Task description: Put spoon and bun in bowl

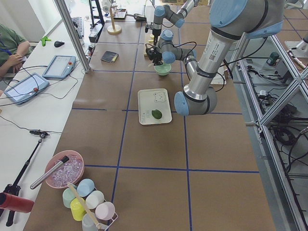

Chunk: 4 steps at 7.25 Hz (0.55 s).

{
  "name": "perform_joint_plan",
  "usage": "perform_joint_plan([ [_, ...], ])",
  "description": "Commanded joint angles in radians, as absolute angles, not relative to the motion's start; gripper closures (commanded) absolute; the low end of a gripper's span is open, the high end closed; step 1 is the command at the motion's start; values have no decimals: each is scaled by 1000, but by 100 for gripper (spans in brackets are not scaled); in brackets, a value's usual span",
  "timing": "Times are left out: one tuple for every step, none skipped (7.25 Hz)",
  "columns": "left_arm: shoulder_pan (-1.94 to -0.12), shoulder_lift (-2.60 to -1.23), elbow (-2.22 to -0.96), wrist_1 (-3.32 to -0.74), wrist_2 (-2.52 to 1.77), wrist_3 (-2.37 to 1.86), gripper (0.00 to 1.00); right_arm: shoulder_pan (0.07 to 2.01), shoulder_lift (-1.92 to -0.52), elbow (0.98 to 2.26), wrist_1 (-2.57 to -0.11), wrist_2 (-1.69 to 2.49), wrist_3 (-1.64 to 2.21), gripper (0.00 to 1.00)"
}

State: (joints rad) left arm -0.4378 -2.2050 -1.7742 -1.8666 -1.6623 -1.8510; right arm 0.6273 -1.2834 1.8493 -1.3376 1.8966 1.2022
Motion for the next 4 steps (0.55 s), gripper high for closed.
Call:
perform_joint_plan([
  [-443,-2195,-1842,-1836,-1667,-1796,0,658,-1241,1850,-1342,1927,1207,96],
  [-451,-2195,-1865,-1774,-1667,-1780,0,666,-1209,1848,-1344,1931,1209,97],
  [-498,-2177,-1911,-1719,-1667,-1694,0,663,-1178,1848,-1344,1931,1241,97],
  [-553,-2125,-1966,-1685,-1674,-1572,0,641,-1125,1841,-1345,1931,1328,97],
])
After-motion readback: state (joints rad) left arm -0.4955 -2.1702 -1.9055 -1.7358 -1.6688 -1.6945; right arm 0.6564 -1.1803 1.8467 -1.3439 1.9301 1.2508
